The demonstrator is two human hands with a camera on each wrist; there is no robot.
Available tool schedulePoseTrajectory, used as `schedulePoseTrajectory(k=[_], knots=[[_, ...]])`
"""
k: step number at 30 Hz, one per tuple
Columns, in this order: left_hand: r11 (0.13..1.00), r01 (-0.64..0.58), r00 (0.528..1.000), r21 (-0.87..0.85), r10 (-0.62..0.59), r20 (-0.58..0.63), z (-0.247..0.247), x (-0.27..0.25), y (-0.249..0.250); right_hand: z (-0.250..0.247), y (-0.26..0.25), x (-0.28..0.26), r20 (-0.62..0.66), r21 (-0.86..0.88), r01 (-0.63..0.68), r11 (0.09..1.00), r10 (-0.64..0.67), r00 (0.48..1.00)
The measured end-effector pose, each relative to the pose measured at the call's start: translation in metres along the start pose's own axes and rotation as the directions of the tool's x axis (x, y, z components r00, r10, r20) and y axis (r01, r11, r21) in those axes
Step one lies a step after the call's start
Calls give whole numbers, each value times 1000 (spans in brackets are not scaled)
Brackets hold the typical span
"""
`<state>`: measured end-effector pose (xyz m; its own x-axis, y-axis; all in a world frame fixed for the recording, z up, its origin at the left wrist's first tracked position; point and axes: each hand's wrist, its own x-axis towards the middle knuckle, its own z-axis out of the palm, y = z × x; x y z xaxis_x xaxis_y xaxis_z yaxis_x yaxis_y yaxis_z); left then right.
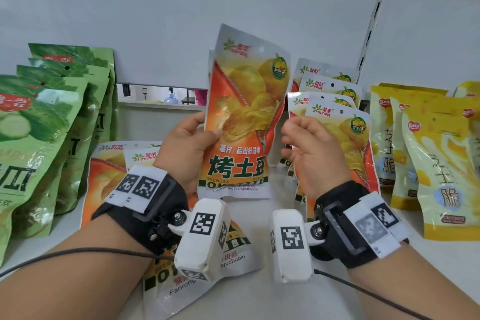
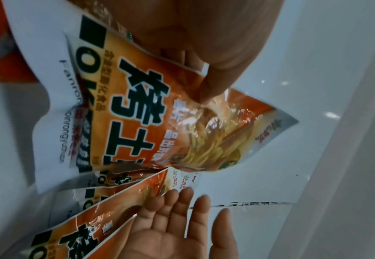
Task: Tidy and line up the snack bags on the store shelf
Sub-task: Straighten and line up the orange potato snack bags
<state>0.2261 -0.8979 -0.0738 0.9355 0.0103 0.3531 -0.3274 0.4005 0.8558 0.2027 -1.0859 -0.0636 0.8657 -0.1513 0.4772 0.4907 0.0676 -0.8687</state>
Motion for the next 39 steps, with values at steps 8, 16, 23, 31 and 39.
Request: schedulePoseTrajectory(k=[8,16,23,31,39], knots=[[985,78,907,157,-135,398,10,-13,-1,10,-2,-7,167,12,38,999,-40,985],[982,10,999,187,-16,31,7,0,-7,5,-10,-10,-55,55,87,995,-84,995],[996,84,996,24,-84,37,6,-1,-6,9,-11,-8,61,187,14,982,-26,998],[998,57,998,-30,-58,-5,3,1,-5,6,9,-2,-18,-161,24,987,-27,999],[954,298,940,-43,-285,187,6,-9,-6,3,8,1,-80,27,3,1000,0,997]])
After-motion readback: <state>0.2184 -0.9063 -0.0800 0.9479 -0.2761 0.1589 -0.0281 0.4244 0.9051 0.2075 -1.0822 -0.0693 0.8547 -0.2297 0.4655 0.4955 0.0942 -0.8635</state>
